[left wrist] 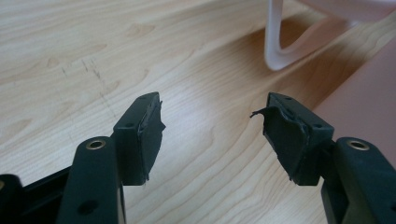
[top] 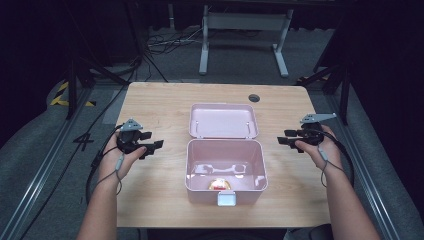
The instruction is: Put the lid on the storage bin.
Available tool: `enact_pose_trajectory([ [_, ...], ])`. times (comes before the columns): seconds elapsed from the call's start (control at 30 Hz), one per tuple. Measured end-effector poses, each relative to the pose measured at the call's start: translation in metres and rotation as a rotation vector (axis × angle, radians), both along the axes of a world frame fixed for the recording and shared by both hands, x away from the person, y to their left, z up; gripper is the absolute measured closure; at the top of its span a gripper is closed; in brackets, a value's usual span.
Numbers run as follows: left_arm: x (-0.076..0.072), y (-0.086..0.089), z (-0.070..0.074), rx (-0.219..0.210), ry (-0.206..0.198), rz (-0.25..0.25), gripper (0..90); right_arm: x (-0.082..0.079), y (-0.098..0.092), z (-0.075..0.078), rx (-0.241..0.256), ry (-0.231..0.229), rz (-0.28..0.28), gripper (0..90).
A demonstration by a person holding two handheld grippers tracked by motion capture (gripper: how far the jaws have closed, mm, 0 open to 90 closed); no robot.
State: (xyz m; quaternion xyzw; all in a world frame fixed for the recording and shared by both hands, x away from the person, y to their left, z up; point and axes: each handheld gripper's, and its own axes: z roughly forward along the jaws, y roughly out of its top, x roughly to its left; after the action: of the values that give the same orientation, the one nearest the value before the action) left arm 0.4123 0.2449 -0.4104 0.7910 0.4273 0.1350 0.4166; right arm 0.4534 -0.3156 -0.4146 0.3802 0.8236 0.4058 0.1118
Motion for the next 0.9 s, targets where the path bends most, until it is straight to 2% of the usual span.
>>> enact_pose_trajectory([
  [0.1, 0.001, -0.003, 0.003, -0.023, -0.006, -0.004, 37.6, -0.001, 0.000, 0.000, 0.006, 0.003, 0.007, 48.5],
  [0.13, 0.002, -0.004, 0.005, -0.032, -0.005, -0.006, 37.1, -0.002, 0.000, 0.001, -0.003, -0.010, 0.012, 47.9],
  [0.27, 0.007, -0.009, 0.012, -0.019, -0.032, -0.010, 36.2, -0.003, -0.001, 0.002, -0.021, -0.026, 0.003, 45.4],
  [0.43, 0.015, -0.020, 0.028, -0.043, -0.056, -0.036, 35.9, -0.006, 0.000, 0.001, -0.032, -0.033, 0.014, 45.4],
  [0.5, 0.021, -0.025, 0.034, -0.028, -0.073, -0.054, 35.7, -0.007, -0.001, 0.001, -0.033, -0.037, 0.016, 45.4],
  [0.77, 0.037, -0.042, 0.048, -0.030, -0.083, -0.081, 35.2, -0.010, -0.002, 0.000, -0.031, -0.035, 0.020, 45.4],
  [0.9, 0.046, -0.050, 0.056, -0.057, -0.085, -0.090, 35.5, -0.010, -0.003, 0.000, -0.028, -0.036, 0.015, 45.4],
])
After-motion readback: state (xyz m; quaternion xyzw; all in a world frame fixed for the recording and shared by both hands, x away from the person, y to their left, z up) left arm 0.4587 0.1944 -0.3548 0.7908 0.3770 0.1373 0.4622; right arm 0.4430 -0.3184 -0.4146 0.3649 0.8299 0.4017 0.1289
